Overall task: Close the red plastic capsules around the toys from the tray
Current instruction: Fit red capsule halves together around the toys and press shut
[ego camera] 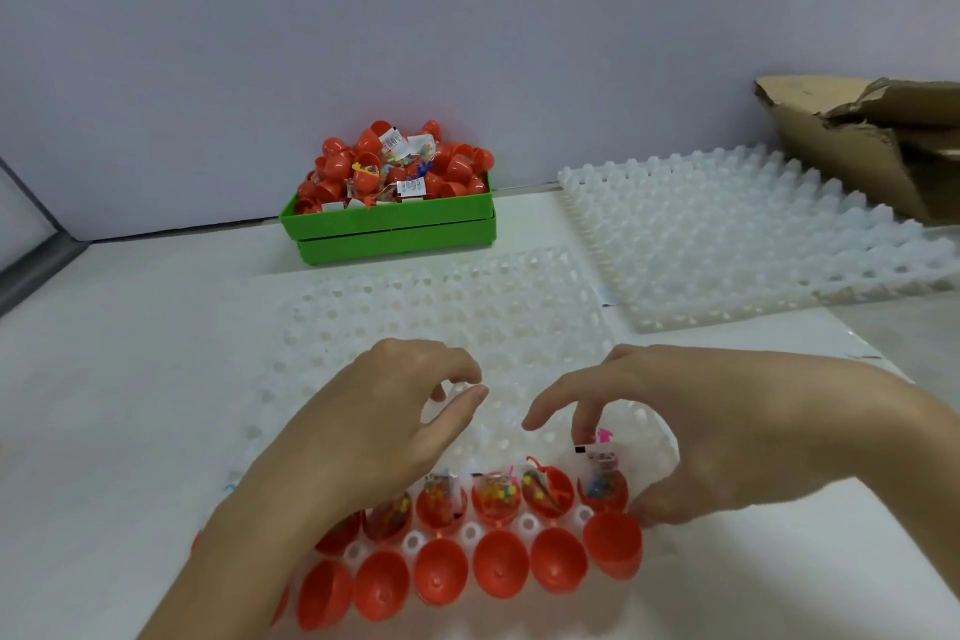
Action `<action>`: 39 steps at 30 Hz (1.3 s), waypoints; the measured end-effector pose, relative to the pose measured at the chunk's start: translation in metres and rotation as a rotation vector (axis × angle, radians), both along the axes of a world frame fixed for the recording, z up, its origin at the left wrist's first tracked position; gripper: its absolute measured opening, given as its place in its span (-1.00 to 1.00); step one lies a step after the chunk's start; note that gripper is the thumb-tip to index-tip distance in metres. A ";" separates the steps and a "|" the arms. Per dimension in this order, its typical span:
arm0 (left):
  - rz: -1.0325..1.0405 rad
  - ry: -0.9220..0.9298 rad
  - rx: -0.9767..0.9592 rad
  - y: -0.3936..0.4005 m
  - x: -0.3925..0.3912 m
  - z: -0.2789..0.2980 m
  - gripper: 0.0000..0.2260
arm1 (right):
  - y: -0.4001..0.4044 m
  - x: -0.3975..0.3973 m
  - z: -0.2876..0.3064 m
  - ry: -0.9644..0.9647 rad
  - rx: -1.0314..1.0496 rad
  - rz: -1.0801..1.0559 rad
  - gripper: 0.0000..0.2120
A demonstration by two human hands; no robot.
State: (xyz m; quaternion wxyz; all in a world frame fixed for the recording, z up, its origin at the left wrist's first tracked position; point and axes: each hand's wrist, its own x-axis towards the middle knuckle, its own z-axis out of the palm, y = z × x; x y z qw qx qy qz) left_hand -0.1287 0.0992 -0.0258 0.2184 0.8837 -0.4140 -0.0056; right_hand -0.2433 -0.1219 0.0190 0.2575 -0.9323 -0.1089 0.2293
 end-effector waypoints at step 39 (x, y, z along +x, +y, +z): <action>-0.080 0.317 -0.530 -0.017 -0.020 0.006 -0.77 | 0.014 0.028 -0.033 -0.680 0.446 -0.431 -0.55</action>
